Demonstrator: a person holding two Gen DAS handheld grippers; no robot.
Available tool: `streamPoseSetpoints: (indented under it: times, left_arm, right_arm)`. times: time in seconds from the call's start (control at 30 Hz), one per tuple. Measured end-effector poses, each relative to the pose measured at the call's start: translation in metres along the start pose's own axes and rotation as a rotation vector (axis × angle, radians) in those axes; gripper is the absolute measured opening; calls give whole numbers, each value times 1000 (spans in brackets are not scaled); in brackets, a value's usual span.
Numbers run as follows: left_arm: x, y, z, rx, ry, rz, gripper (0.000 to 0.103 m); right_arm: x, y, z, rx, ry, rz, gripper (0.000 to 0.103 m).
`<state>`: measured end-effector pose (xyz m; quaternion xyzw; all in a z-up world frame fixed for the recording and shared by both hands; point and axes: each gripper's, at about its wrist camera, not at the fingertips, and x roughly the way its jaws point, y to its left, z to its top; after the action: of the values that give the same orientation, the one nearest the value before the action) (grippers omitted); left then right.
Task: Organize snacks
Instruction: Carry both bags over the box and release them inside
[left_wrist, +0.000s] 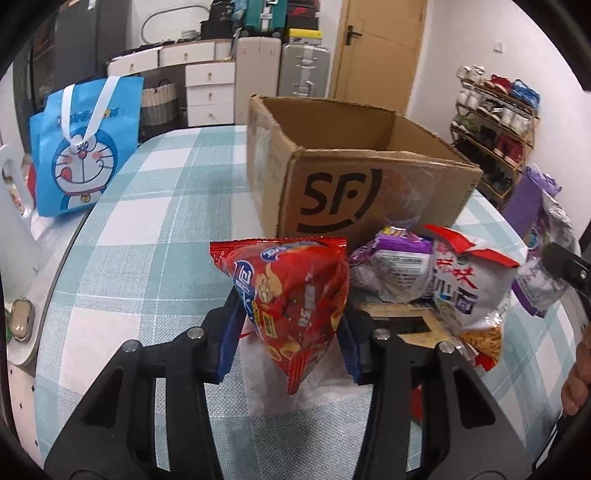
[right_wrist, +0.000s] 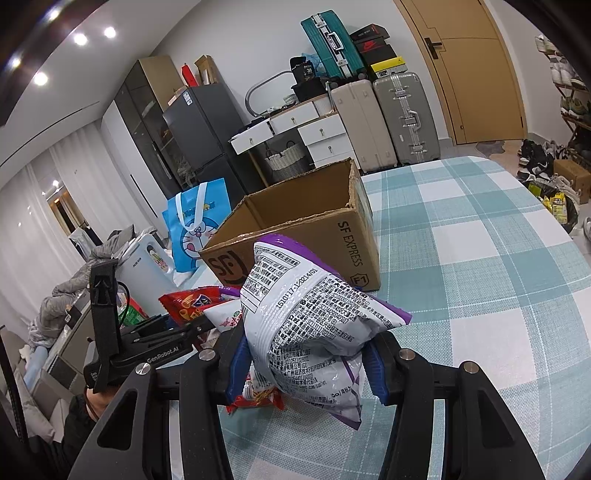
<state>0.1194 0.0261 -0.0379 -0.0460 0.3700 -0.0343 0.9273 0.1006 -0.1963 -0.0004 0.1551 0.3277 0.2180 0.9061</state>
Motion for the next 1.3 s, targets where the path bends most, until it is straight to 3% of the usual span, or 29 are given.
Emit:
streamPoseSetpoints:
  times: [0.4, 1.3]
  left_arm:
    - [-21, -4, -8, 28, -47, -9, 43]
    - [-84, -26, 14, 33, -158, -72, 43]
  right_arm:
    - [0, 0, 0, -1, -1, 2, 53]
    - [-9, 3, 19, -27, -23, -4, 53]
